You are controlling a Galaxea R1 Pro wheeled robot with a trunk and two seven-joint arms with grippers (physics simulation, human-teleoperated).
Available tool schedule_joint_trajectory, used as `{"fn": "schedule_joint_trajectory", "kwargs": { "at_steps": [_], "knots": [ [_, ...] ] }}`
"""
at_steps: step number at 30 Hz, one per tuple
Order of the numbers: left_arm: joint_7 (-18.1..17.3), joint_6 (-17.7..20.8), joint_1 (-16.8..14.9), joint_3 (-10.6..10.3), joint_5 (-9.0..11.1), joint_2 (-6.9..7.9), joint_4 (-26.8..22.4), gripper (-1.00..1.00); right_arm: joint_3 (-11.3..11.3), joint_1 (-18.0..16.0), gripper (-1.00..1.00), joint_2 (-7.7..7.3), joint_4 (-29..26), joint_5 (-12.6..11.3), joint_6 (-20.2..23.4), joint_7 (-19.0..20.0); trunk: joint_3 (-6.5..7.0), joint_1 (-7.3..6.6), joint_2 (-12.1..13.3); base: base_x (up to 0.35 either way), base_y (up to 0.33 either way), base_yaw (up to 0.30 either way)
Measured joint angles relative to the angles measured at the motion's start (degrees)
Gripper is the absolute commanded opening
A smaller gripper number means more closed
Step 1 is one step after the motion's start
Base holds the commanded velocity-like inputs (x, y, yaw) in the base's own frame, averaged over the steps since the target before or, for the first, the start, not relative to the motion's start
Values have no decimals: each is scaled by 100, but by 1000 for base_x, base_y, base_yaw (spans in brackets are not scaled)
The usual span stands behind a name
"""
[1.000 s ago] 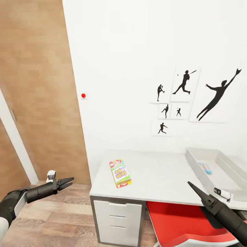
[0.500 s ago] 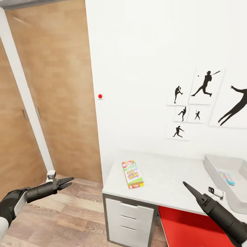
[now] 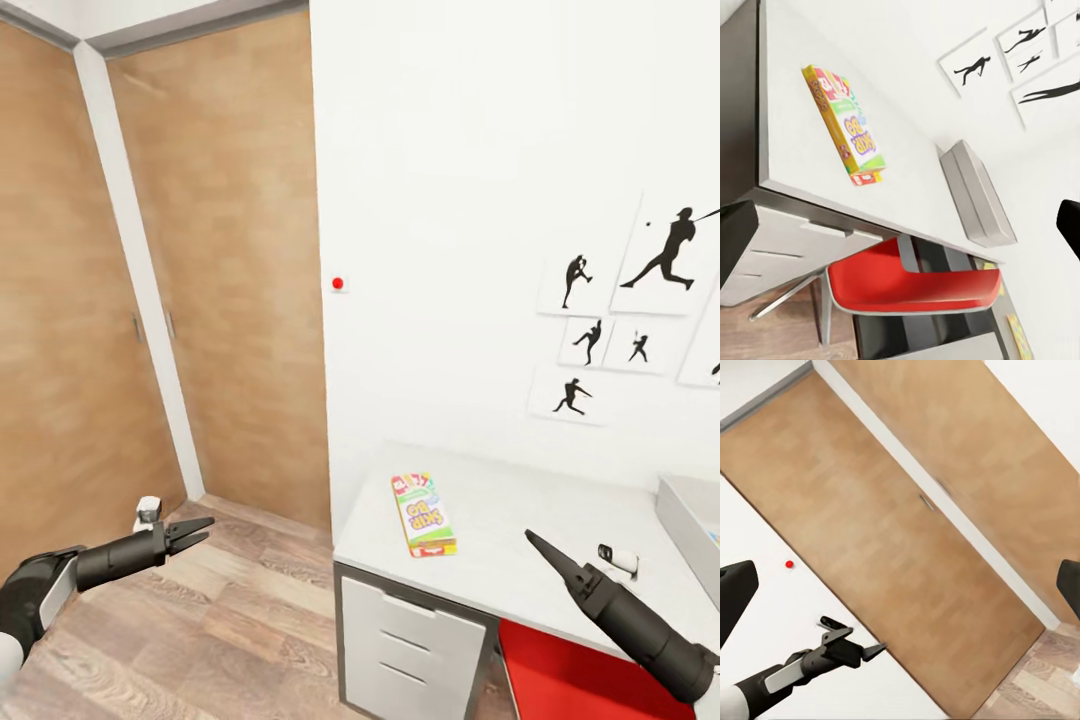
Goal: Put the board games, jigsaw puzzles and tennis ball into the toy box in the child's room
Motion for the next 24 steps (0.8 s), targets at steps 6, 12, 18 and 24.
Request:
{"fn": "schedule_joint_trajectory", "kwargs": {
  "at_steps": [6, 12, 18, 24],
  "knots": [
    [21, -3, 0, -5, -2, 43, 5, 100, 51, 0, 100, 0, 0, 2, 0, -15, 22, 0, 1, 0, 0, 270],
    [63, -3, 0, -8, -7, 130, 15, 100, 331, 0, 100, 0, 0, 4, 1, -289, 44, 0, 1, 0, 0, 270],
    [266, -5, 4, -16, -88, 238, 62, 100, 1190, -6, 100, 3, 1, 6, 2, -1192, 66, 0, 1, 0, 0, 270],
    [1073, -16, 61, 14, -427, 312, 225, 100, 2225, -15, 100, 0, 2, 5, -4, -2555, 86, 0, 1, 0, 0, 271]
  ]
}}
